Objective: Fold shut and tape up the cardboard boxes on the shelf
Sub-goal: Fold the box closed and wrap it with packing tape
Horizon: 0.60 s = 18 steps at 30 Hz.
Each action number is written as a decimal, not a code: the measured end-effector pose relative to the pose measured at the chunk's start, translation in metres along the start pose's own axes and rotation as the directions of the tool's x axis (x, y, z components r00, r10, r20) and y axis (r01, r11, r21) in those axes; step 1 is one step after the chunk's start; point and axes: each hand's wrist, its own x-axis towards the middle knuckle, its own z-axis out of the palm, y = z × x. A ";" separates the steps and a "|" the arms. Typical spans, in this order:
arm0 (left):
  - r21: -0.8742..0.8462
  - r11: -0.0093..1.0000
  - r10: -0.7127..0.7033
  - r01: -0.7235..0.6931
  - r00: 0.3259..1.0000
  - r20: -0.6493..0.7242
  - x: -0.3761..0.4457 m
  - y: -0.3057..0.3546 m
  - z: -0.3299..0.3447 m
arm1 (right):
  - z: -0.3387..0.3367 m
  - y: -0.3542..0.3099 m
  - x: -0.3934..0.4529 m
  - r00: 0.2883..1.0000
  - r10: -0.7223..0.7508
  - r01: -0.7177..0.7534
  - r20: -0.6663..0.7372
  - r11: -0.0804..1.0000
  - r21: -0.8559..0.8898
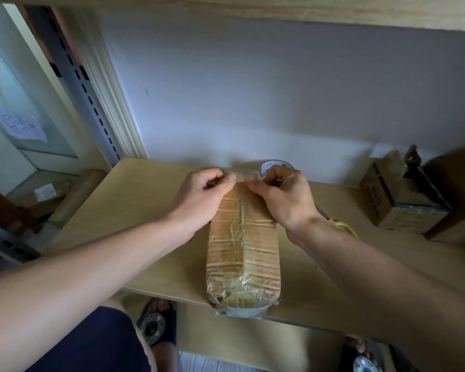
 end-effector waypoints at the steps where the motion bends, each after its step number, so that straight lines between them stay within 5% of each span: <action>1: 0.013 0.999 0.045 -0.045 0.999 -0.023 -0.003 0.004 0.000 | -0.001 -0.005 -0.004 1.000 -0.025 0.025 0.007 0.998 0.054; 6: 0.044 0.901 0.435 -0.432 0.895 -0.104 -0.021 0.040 -0.006 | -0.021 -0.040 -0.025 0.973 -0.231 0.216 0.028 0.943 0.252; 9: 0.027 0.848 0.529 -0.529 0.843 -0.094 -0.031 0.047 -0.010 | -0.029 -0.048 -0.033 0.962 -0.265 0.228 0.067 0.912 0.340; 14: -0.016 0.858 0.511 -0.513 0.858 -0.054 -0.034 0.045 -0.020 | -0.034 -0.043 -0.033 0.948 -0.234 0.160 0.216 0.937 0.312; 18: -0.131 0.927 0.342 -0.351 0.936 -0.090 -0.031 0.043 -0.021 | -0.039 -0.045 -0.033 0.934 -0.241 0.173 0.263 0.950 0.260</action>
